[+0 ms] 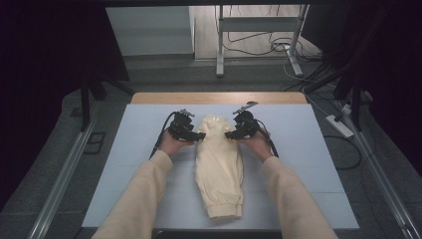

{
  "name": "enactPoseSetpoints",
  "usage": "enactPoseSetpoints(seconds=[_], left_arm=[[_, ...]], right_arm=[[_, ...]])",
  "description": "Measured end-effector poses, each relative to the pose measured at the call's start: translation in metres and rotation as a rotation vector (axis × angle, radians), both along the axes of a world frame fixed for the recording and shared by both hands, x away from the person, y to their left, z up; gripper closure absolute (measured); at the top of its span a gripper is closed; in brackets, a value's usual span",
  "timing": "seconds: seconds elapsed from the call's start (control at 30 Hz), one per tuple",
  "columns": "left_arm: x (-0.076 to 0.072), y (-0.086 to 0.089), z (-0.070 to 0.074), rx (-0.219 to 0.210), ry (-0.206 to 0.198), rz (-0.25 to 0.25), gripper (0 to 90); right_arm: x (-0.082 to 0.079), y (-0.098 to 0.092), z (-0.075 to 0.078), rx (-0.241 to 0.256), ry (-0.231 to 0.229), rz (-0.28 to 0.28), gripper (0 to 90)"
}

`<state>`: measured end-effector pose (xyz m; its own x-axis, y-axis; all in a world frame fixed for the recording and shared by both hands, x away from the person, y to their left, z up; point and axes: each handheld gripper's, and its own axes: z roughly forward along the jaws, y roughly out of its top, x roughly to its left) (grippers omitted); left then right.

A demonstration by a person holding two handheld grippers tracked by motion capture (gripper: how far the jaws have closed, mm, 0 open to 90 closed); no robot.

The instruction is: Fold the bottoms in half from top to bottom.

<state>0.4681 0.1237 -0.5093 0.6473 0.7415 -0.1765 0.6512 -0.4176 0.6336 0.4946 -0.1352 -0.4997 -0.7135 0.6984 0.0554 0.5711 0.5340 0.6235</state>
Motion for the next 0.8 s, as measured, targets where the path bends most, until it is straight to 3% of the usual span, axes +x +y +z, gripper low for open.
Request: enactPoseSetpoints(seconds=[0.23,0.57,0.7,0.8], left_arm=[[0.003,-0.007,-0.007,0.007,0.02,-0.017,30.0],[0.005,-0.016,-0.018,0.012,0.053,-0.039,32.7],[0.004,-0.019,-0.018,0.013,0.057,-0.055,36.6],[0.004,-0.018,-0.019,-0.01,0.072,-0.052,42.6]], right_arm=[[0.005,0.004,-0.007,-0.046,0.018,-0.002,37.4],[0.006,0.004,-0.013,-0.03,0.037,0.001,41.8],[0.006,0.001,-0.013,-0.017,0.049,0.006,44.2],[0.005,0.001,-0.014,-0.008,0.05,0.007,47.1]])
